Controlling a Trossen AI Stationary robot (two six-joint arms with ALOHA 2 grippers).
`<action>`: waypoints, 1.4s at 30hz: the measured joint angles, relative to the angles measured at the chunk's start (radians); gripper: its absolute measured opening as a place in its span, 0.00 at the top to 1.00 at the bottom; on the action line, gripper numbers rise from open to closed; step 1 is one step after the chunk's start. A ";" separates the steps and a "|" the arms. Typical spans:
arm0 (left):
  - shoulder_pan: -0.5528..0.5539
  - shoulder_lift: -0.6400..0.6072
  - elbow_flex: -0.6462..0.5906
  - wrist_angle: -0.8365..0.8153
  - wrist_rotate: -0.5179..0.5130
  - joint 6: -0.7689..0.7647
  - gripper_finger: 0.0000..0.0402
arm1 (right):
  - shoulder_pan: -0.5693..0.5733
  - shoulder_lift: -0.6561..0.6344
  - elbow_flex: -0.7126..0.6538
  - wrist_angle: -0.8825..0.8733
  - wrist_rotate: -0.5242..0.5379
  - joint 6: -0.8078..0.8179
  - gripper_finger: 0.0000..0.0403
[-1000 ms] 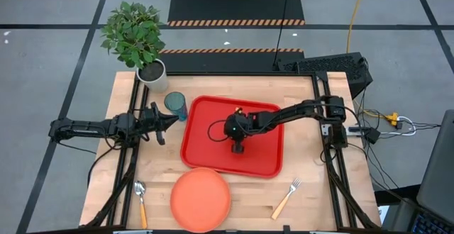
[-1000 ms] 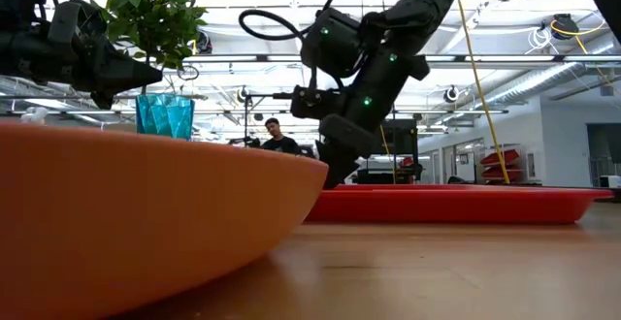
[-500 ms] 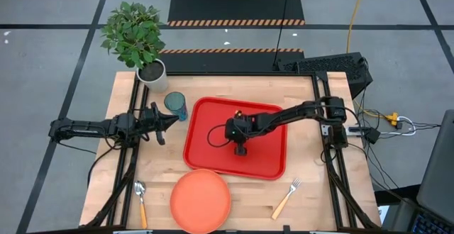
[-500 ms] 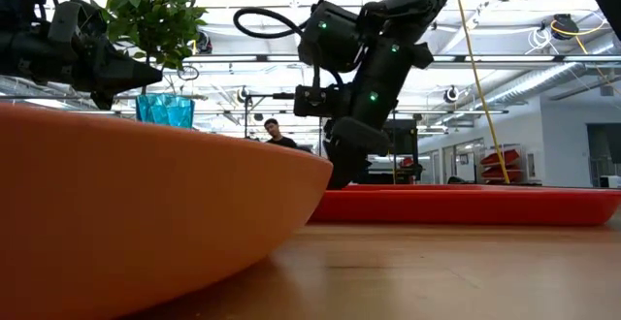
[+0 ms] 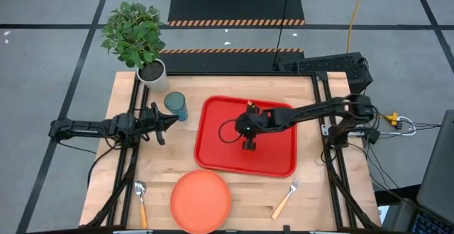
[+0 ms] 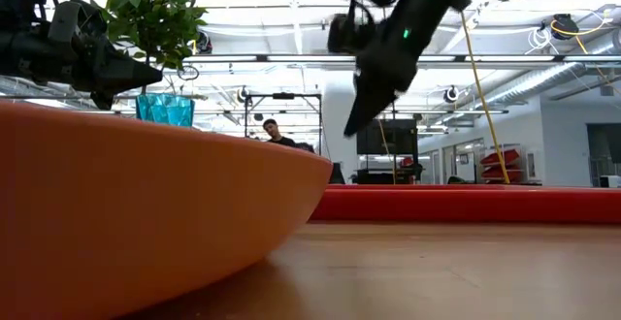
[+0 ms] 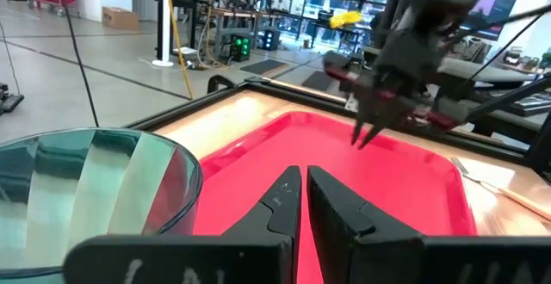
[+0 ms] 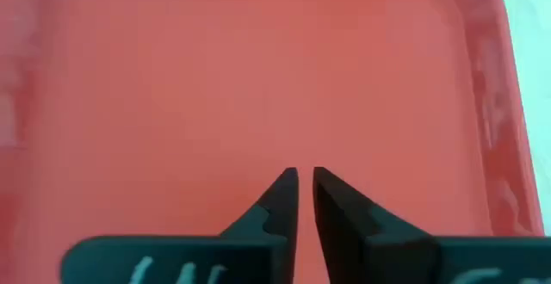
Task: Pick and place plate/cup/fork/spoon on tray
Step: Prepare the red serving tray
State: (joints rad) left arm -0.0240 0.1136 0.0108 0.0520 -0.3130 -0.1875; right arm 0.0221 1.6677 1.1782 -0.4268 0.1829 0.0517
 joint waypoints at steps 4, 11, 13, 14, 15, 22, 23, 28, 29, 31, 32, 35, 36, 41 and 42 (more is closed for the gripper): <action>0.000 0.007 0.000 0.000 0.000 -0.001 0.94 | 0.046 -0.073 0.002 0.030 0.046 0.047 0.83; 0.000 0.012 0.000 0.002 0.000 -0.007 0.94 | 0.070 -0.112 0.000 -0.313 0.143 0.343 0.77; 0.000 0.012 0.000 0.002 0.000 -0.010 0.94 | 0.070 -0.113 -0.034 -0.338 0.115 0.400 0.77; 0.000 0.012 0.000 0.002 0.000 -0.010 0.94 | 0.070 -0.113 -0.060 -0.319 0.100 0.419 0.77; 0.000 0.012 0.000 0.002 0.000 -0.010 0.94 | 0.070 -0.111 -0.087 -0.294 0.087 0.436 0.77; 0.000 0.012 0.000 0.003 0.000 -0.011 0.94 | 0.070 -0.111 -0.253 -0.137 -0.033 0.545 0.77; 0.000 0.012 0.000 0.003 0.000 -0.011 0.94 | 0.070 -0.111 -0.268 -0.136 -0.034 0.554 0.77; 0.000 0.012 0.000 0.004 0.000 -0.006 0.94 | 0.070 -0.112 -0.308 -0.158 -0.054 0.544 0.77; 0.000 0.012 0.000 0.004 0.000 -0.006 0.94 | 0.070 -0.112 -0.310 -0.166 -0.053 0.535 0.78; 0.000 0.012 0.000 0.004 0.000 -0.006 0.94 | 0.070 -0.112 -0.310 -0.177 -0.054 0.504 0.82; 0.000 0.012 0.000 0.004 0.000 -0.006 0.94 | 0.070 -0.112 -0.310 -0.180 -0.050 0.482 0.84; 0.000 0.012 0.000 0.004 -0.001 -0.006 0.94 | 0.070 -0.112 -0.310 -0.180 -0.020 0.405 0.94; 0.000 0.012 0.000 0.004 -0.001 -0.006 0.94 | 0.068 -0.112 -0.310 -0.179 -0.014 0.375 0.97; 0.000 0.012 0.000 0.004 -0.001 -0.005 0.94 | 0.052 -0.095 -0.310 -0.187 -0.004 0.296 0.99; 0.000 0.012 0.000 0.004 -0.001 -0.005 0.94 | 0.049 -0.084 -0.310 -0.188 -0.006 0.285 0.99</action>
State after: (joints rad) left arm -0.0241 0.1257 0.0105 0.0559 -0.3141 -0.1928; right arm 0.0714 1.5839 0.8684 -0.6144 0.1774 0.3369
